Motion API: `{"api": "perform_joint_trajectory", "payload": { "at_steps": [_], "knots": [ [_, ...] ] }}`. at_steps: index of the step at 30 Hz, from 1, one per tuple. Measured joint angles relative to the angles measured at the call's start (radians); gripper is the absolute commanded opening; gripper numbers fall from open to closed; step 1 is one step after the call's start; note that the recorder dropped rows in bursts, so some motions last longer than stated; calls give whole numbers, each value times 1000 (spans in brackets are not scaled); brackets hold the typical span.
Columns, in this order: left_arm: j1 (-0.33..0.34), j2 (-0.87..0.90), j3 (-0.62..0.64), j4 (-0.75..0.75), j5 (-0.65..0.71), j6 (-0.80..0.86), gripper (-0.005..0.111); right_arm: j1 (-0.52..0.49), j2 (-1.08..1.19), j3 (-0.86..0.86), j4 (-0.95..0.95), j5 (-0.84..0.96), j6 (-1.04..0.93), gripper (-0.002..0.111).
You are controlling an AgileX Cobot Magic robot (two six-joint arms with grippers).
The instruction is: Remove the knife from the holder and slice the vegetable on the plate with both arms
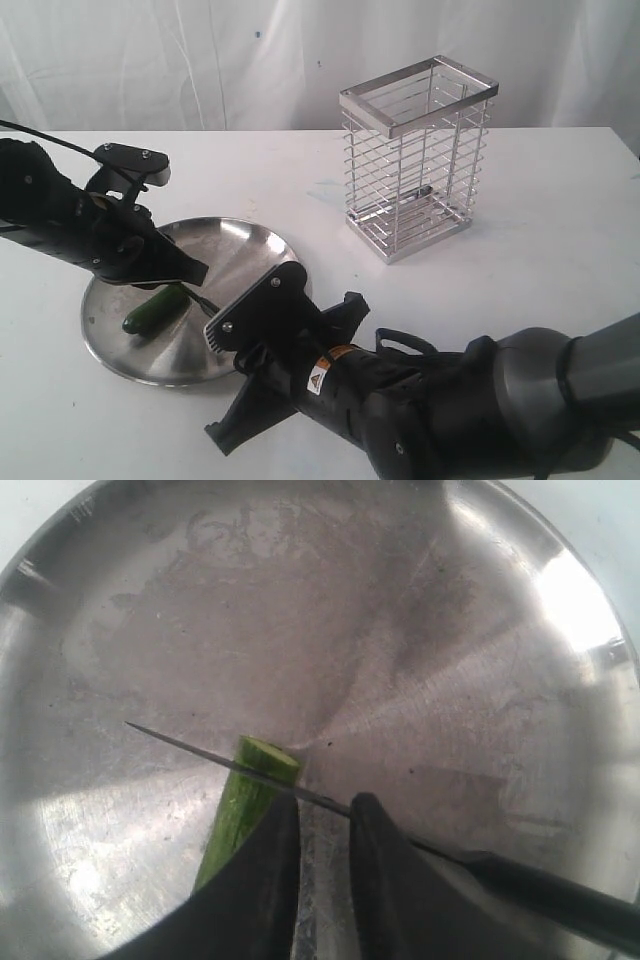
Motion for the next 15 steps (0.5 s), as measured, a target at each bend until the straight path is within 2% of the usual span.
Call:
{"api": "perform_joint_trajectory", "payload": {
  "at_steps": [12,15],
  "knots": [
    [-2,6,0,0,-5,12,24,0,0,0,0,2,0,0],
    [-17,62,0,0,-38,14,24,0,0,0,0,4,0,0]
  ]
}}
